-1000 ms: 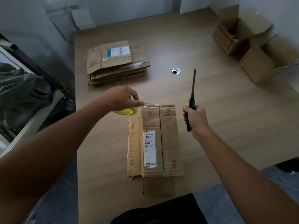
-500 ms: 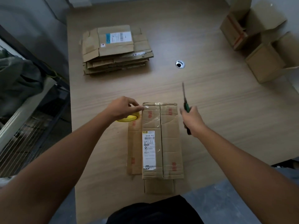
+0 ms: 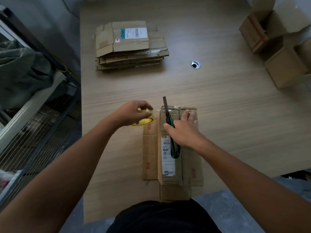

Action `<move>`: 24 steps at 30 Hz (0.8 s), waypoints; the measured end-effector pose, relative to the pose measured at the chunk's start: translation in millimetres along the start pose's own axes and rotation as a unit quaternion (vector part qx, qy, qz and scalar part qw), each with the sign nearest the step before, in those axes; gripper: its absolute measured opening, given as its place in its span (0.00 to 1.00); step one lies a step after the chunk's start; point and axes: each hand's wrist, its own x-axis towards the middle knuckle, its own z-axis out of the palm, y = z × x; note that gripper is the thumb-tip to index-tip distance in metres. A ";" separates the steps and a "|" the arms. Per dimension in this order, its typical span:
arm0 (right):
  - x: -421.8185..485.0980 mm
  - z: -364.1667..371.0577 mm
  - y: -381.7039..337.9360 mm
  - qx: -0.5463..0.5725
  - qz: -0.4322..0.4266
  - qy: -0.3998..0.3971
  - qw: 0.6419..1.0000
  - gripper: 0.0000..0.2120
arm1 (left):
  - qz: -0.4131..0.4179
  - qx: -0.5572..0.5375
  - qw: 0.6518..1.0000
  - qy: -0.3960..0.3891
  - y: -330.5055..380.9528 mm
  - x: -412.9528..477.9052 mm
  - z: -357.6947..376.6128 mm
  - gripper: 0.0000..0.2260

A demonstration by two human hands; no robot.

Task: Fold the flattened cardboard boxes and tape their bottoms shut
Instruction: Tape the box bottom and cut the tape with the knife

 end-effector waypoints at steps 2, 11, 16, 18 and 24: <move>-2.0 -2.2 -6.1 -0.006 -0.002 -0.021 1.000 0.28 | -0.032 0.033 0.999 0.026 -5.8 1.9 -0.5 0.12; 4.2 3.4 -13.5 -0.056 0.014 -0.055 0.997 0.31 | -0.049 0.106 0.987 0.113 1.4 -1.2 15.9 0.07; 10.9 4.5 -16.9 -0.090 0.028 -0.072 0.993 0.37 | -0.009 0.071 0.979 0.189 12.9 -31.3 6.9 0.06; 9.9 -0.4 -10.7 -0.035 0.003 -0.058 0.998 0.32 | -0.001 0.051 0.981 0.186 20.2 -43.5 2.6 0.05; -36.5 -6.0 30.3 0.291 -0.107 0.138 0.940 0.20 | 0.031 -0.037 0.989 0.139 62.7 -80.8 5.5 0.06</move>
